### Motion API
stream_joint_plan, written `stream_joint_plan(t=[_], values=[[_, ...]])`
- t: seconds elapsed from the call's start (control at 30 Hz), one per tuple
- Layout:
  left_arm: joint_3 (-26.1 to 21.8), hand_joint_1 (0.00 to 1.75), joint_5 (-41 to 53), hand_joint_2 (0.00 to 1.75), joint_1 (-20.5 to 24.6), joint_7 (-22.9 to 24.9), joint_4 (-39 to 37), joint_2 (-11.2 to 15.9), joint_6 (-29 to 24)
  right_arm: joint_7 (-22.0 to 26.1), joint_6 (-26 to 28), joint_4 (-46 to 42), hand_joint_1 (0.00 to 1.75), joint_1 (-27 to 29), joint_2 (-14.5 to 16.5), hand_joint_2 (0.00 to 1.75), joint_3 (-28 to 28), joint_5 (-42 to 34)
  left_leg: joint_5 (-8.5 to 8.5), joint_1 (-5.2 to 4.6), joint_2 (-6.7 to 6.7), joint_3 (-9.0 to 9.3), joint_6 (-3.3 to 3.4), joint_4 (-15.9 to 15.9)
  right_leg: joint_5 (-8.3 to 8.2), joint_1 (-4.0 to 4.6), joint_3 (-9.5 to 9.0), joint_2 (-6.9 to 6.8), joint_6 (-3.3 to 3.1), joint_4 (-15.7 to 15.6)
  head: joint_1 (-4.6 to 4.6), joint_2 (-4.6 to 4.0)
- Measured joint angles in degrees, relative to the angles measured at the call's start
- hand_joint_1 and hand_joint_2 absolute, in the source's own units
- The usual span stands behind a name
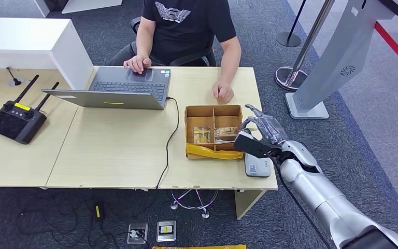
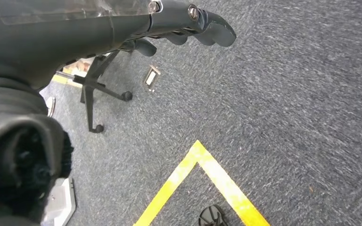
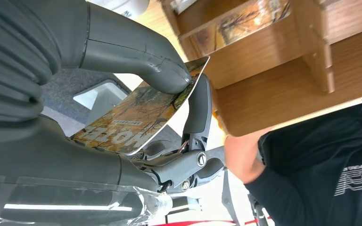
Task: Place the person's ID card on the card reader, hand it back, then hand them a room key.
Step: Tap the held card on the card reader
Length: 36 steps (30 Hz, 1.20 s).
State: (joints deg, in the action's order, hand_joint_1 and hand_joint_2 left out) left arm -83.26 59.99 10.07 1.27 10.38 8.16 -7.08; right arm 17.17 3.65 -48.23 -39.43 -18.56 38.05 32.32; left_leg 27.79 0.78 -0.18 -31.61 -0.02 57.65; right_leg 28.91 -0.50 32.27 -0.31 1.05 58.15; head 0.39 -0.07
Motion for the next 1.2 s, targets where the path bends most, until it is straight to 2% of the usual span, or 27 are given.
stream_joint_plan(t=[0.53, 0.87, 1.2], values=[[-1.3, 0.0, 0.0, 0.0, 0.3, 3.8, -0.1, -2.0, -7.2, 2.8, -0.3, 5.5, 1.75, -1.7, -0.6, 1.75, 1.4, -0.6, 0.01, 0.0, 0.0, 0.0, -0.01, 0.0, 0.0, 0.0, 0.0, 0.0, 0.0, 0.0, -0.01, 0.0], [-1.3, 0.0, 1.1, 0.0, 0.5, 4.6, -0.2, -3.2, -8.7, 2.5, 0.4, 7.9, 1.75, -1.7, -0.8, 1.75, 3.5, -6.9, 0.01, 0.0, 0.0, 0.01, -0.01, 0.0, 0.0, 0.0, 0.01, 0.01, 0.0, 0.0, -0.01, 0.0], [-1.4, 0.0, 1.6, 0.0, 0.6, 5.9, -0.2, -3.8, -9.8, 1.5, 1.2, 9.4, 1.75, -1.4, -2.1, 1.75, 6.1, -9.7, 0.02, 0.0, 0.02, 0.01, -0.02, 0.0, 0.0, 0.0, 0.02, 0.01, 0.0, 0.0, -0.01, 0.0]])
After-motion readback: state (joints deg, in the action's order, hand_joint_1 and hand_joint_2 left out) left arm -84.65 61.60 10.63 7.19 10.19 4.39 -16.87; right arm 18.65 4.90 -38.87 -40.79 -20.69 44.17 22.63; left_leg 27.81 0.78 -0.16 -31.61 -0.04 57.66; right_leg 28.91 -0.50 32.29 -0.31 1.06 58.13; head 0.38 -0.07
